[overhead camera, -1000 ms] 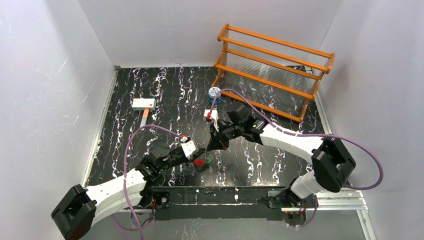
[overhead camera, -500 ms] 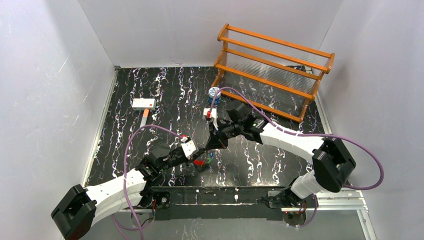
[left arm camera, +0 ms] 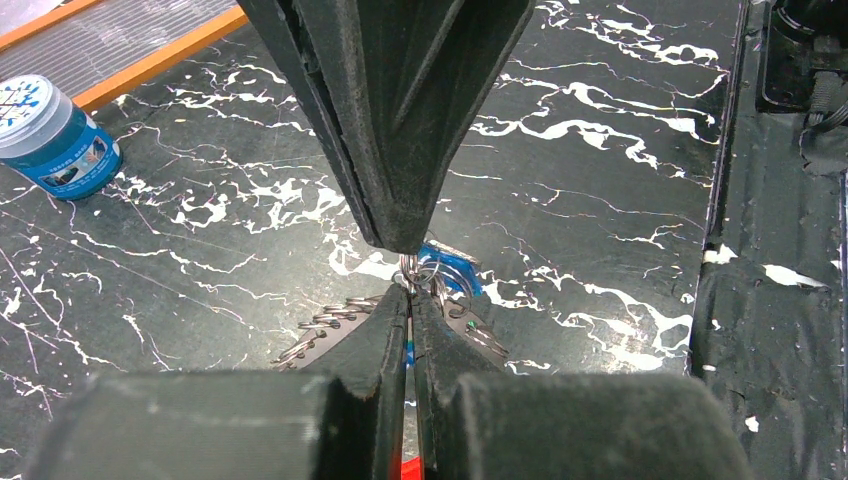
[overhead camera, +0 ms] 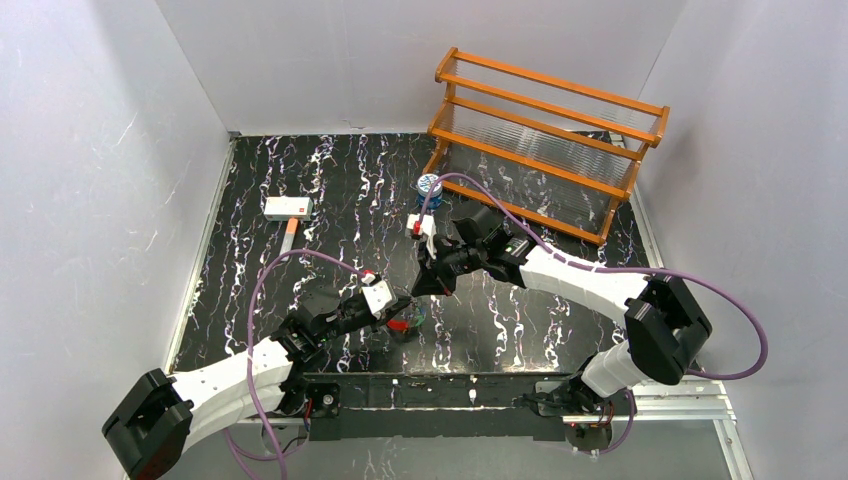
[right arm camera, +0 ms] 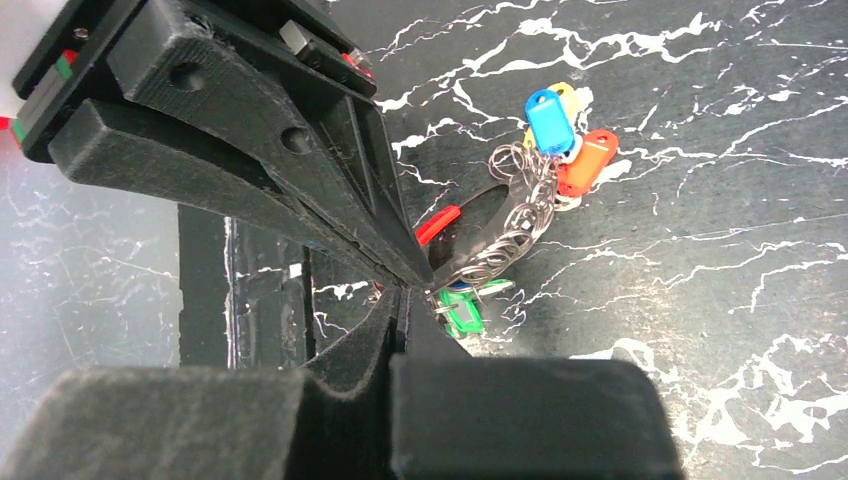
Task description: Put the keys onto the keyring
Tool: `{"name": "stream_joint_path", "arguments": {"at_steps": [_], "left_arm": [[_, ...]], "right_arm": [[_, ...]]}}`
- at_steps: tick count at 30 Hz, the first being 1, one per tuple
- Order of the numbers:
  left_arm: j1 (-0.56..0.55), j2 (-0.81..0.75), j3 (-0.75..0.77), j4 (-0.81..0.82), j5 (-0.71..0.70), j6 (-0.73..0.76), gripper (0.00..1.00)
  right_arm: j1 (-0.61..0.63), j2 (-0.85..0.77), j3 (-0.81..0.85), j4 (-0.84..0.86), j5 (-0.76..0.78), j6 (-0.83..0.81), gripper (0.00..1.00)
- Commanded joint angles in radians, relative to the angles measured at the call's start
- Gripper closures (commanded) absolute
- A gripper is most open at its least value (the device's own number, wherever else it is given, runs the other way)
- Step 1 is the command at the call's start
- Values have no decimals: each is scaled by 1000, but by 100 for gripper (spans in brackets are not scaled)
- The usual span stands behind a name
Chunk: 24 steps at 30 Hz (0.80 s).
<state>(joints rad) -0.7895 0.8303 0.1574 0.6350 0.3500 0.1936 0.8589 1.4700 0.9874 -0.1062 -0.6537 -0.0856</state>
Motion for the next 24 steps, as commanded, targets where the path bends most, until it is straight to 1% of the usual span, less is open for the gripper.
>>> {"name": "stream_joint_path", "arguments": {"at_steps": [1, 24], "left_arm": [[-4, -9, 2, 32, 9, -6, 100], [-4, -40, -15, 41, -18, -36, 100]], "right_arm": [[4, -21, 6, 6, 46, -14, 99], [2, -75, -57, 17, 113, -17, 99]]}}
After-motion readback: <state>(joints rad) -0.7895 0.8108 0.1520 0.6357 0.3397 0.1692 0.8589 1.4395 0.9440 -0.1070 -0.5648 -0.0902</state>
